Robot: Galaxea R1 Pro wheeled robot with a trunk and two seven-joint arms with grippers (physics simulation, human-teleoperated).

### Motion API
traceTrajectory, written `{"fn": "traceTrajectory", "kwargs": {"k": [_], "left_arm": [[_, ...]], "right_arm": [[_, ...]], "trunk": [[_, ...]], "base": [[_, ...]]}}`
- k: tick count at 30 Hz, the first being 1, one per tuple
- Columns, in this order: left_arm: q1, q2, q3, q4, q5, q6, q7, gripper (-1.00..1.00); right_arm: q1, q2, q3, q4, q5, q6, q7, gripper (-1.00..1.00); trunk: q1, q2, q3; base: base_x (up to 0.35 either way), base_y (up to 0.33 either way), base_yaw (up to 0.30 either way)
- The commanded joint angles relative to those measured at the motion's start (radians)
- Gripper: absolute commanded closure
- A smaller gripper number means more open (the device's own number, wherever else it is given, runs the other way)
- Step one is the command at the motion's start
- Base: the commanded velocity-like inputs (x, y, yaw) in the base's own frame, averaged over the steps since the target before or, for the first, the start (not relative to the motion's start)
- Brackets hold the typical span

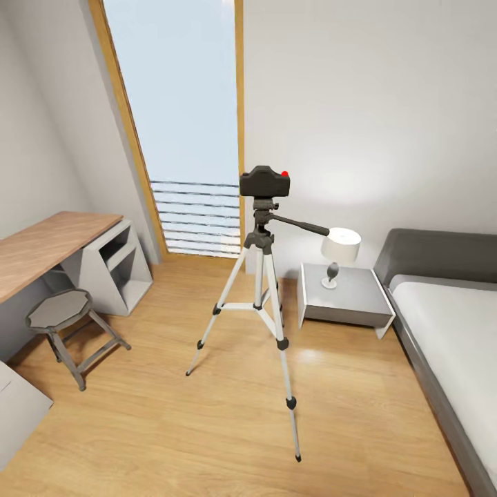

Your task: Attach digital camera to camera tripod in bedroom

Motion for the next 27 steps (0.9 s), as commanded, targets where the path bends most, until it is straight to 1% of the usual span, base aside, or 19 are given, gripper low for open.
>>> {"fn": "traceTrajectory", "kwargs": {"k": [1,5,6,16,20,27], "left_arm": [[0.0,-0.001,0.006,0.0,-0.004,0.003,0.003,-1.0],[0.002,-0.002,0.006,0.0,-0.004,0.0,0.002,-1.0],[0.002,-0.002,0.006,0.0,-0.004,0.0,0.002,-1.0],[0.005,0.0,0.006,0.0,-0.005,-0.001,0.002,-1.0],[0.007,0.0,0.006,0.001,-0.005,-0.001,0.002,-1.0],[0.011,0.0,0.005,0.0,-0.006,-0.002,0.001,-1.0]], "right_arm": [[0.013,0.0,0.006,0.002,-0.011,-0.003,0.004,-1.0],[0.063,0.0,0.006,0.003,-0.035,-0.019,0.007,-1.0],[0.083,0.003,0.006,0.003,-0.043,-0.023,0.009,-1.0],[0.172,0.014,0.006,0.003,-0.054,-0.051,0.014,-1.0],[0.194,0.015,0.006,0.003,-0.056,-0.077,0.014,-1.0],[0.203,0.015,0.006,0.003,-0.055,-0.09,0.014,-1.0]], "trunk": [[0.001,-0.002,-0.002],[0.001,-0.002,-0.002],[0.001,-0.002,-0.002],[0.001,-0.002,-0.002],[0.001,-0.002,-0.002],[0.001,-0.002,-0.002]], "base": [[0.0,0.0,0.0],[0.0,0.0,0.0],[0.0,0.0,0.0],[0.0,0.0,0.0],[0.0,0.0,0.0],[0.0,0.0,0.0]]}}
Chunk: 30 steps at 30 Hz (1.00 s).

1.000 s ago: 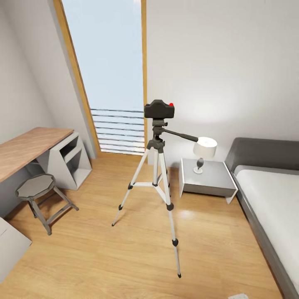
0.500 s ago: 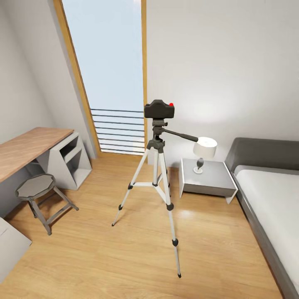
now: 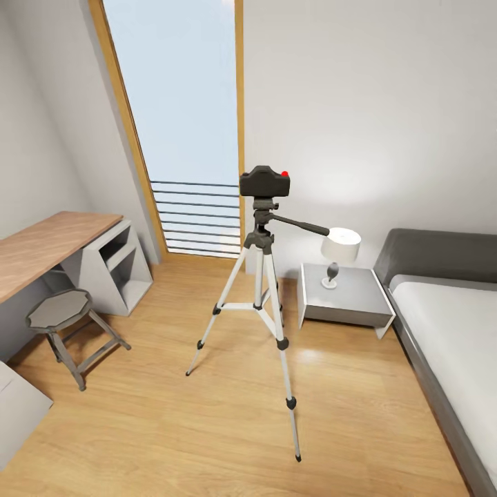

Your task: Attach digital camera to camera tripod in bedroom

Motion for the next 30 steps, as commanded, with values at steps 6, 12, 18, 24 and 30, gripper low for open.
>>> {"fn": "traceTrajectory", "kwargs": {"k": [6,12,18,24,30], "left_arm": [[-0.001,-0.001,0.005,-0.001,-0.005,0.003,0.002,-1.0],[0.0,-0.001,0.005,0.0,-0.005,0.003,0.002,-1.0],[0.014,-0.002,0.006,0.0,-0.006,0.001,0.002,-1.0],[0.017,-0.002,0.006,-0.001,-0.006,0.001,0.002,-1.0],[0.018,0.0,0.005,-0.001,-0.005,0.001,0.003,-1.0]], "right_arm": [[0.0,-0.001,0.008,0.004,-0.008,-0.01,0.006,-1.0],[0.001,-0.001,0.008,0.003,-0.007,-0.011,0.006,-1.0],[0.001,0.002,0.005,0.003,-0.017,-0.009,-0.006,-1.0],[0.001,0.007,0.005,0.004,-0.019,-0.009,-0.008,-1.0],[0.001,0.016,0.005,0.005,-0.02,-0.008,-0.008,-1.0]], "trunk": [[0.001,-0.002,-0.002],[0.001,-0.002,-0.002],[0.001,-0.002,-0.002],[0.001,-0.002,0.002],[0.001,-0.002,0.009]], "base": [[0.0,0.0,0.0],[0.0,0.0,0.0],[0.0,0.0,0.0],[0.0,0.0,0.0],[0.0,0.0,0.0]]}}
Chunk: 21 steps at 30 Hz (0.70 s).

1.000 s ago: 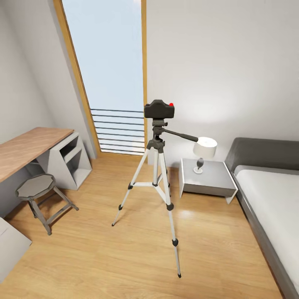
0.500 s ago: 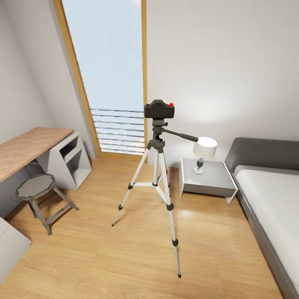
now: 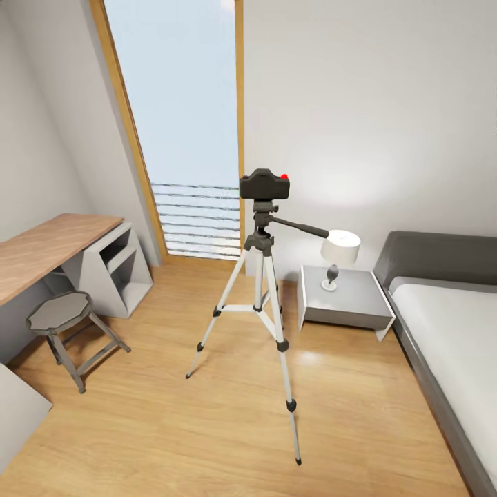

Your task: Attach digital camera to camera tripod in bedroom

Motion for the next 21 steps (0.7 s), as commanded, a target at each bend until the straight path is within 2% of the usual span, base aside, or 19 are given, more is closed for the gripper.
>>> {"fn": "traceTrajectory", "kwargs": {"k": [1,21], "left_arm": [[-0.001,0.001,0.006,0.0,-0.005,0.003,0.003,-1.0],[-0.001,-0.002,0.008,-0.004,-0.01,0.003,0.003,-1.0]], "right_arm": [[-0.002,0.001,0.008,0.004,-0.009,-0.006,0.005,-1.0],[0.005,0.006,0.008,0.004,-0.01,-0.004,0.006,-1.0]], "trunk": [[0.001,-0.002,0.0],[0.001,-0.002,0.031]], "base": [[0.0,0.0,0.0],[0.0,0.0,0.0]]}}
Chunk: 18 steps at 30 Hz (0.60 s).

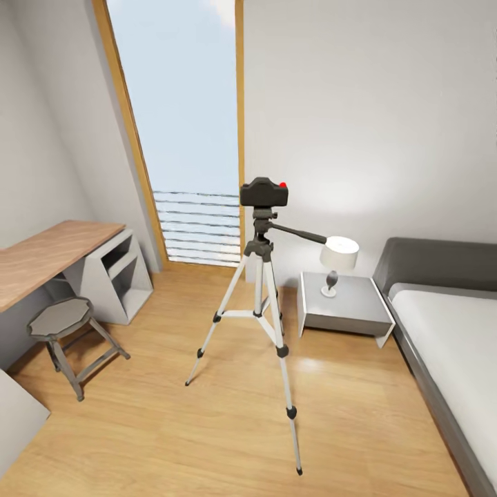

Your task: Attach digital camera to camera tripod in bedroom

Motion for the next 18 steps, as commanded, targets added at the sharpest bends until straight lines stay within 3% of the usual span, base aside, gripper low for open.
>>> {"fn": "traceTrajectory", "kwargs": {"k": [1,18], "left_arm": [[-0.001,0.0,0.006,0.0,-0.003,0.003,0.003,-1.0],[-0.001,0.0,0.004,0.0,-0.002,0.003,0.003,-1.0]], "right_arm": [[-0.001,0.0,0.008,0.004,-0.009,-0.006,0.005,-1.0],[0.003,-0.001,0.008,0.004,-0.009,-0.001,0.005,-1.0]], "trunk": [[0.001,-0.002,0.0],[0.001,-0.002,0.027]], "base": [[0.0,0.0,0.0],[0.0,0.0,0.0]]}}
